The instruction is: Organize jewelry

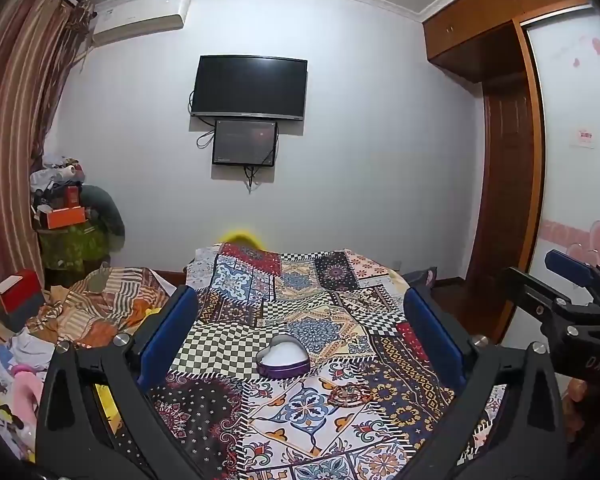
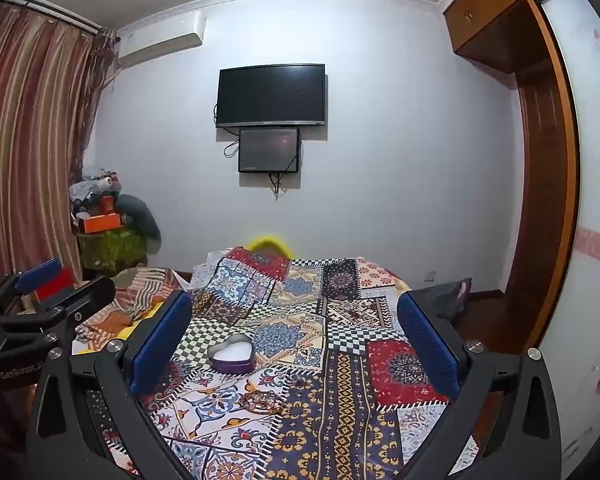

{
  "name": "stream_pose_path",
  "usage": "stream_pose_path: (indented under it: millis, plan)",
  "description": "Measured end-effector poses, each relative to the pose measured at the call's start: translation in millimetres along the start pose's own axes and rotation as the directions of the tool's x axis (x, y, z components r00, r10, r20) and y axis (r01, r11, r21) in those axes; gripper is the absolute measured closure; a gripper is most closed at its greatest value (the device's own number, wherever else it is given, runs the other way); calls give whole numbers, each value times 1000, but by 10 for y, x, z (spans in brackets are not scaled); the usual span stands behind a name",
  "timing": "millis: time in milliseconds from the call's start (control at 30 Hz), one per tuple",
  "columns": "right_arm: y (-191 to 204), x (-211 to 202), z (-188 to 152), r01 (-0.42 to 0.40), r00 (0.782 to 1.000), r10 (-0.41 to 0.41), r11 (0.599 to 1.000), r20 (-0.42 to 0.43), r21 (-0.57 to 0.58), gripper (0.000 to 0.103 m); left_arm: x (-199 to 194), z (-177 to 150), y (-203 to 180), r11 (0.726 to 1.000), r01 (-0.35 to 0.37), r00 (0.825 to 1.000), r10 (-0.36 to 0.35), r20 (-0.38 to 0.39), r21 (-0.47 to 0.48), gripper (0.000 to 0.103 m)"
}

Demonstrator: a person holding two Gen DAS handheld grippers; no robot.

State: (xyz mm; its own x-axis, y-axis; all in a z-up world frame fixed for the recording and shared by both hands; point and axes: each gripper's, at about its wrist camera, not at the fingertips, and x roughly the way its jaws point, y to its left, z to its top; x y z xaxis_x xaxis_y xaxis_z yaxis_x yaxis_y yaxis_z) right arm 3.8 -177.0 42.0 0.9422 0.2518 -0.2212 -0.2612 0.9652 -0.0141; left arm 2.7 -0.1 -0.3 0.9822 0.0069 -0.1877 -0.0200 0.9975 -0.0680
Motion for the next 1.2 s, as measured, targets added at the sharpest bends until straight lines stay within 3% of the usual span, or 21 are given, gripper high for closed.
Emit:
stream_pose_path:
  millis: [1200]
  plan:
    - [-43, 12, -69, -4, 1000, 4, 1000, -4, 7, 1, 54, -67, 49, 1000, -5, 1000, 5, -19, -10, 0]
